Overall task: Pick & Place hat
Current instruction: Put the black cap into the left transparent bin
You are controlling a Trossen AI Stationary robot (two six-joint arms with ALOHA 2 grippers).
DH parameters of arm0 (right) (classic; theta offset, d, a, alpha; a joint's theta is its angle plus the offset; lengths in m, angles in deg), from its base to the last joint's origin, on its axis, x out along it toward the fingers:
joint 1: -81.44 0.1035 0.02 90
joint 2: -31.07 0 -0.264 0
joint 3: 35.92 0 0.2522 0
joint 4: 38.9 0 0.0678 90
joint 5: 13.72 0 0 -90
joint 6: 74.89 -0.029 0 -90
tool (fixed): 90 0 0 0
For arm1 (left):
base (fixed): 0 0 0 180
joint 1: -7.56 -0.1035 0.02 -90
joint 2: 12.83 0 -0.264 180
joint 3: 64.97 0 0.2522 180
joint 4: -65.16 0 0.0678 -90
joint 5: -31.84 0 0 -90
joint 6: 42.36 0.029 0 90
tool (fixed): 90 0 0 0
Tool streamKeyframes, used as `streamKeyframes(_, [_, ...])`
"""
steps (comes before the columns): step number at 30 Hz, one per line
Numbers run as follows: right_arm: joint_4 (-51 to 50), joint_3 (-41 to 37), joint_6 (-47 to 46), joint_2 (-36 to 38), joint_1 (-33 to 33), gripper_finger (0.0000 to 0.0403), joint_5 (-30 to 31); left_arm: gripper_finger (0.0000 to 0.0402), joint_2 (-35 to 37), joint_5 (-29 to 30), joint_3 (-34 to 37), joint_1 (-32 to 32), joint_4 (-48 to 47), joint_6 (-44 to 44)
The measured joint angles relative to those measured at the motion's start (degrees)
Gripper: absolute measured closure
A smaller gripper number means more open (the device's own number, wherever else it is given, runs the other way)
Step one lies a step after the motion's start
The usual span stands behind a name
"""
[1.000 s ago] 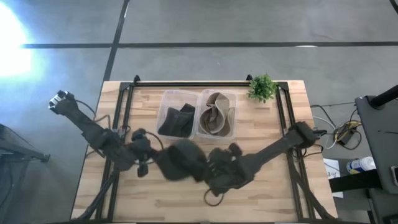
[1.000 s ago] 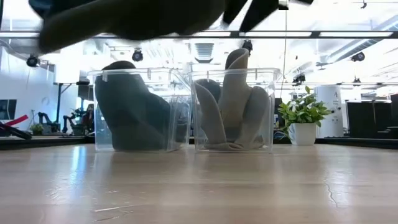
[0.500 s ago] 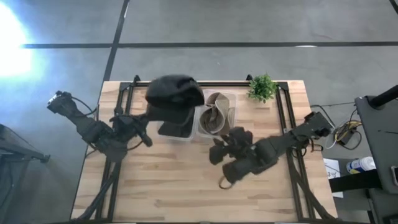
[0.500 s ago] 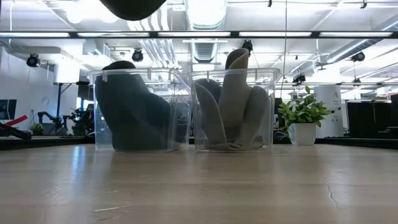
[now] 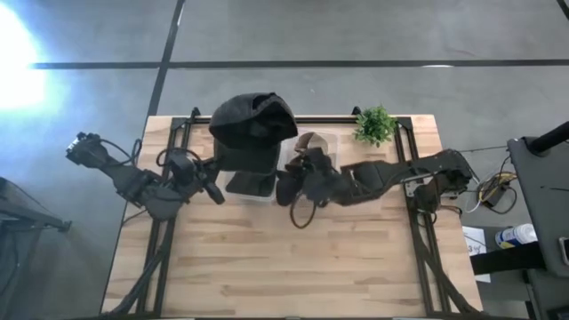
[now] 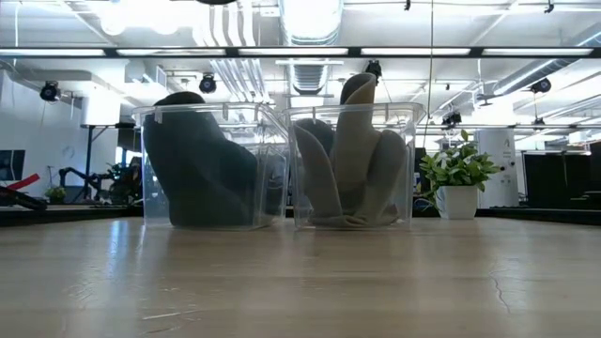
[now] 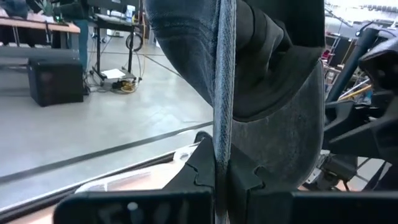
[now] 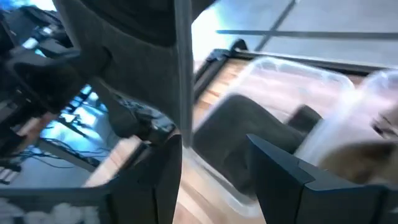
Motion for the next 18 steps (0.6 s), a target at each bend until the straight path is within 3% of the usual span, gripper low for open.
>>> streamKeyframes(9, [4.7, 0.0, 4.2, 0.0, -1.5, 0.0232, -3.3, 0.0393, -0.1, -0.1, -0.8, -1.2, 0.0, 2.9])
streamKeyframes(18, [4.1, 0.0, 4.5, 0.0, -2.0, 0.0232, -3.3, 0.0392, -0.2, -6.6, -0.8, -1.6, 1.8, 7.7])
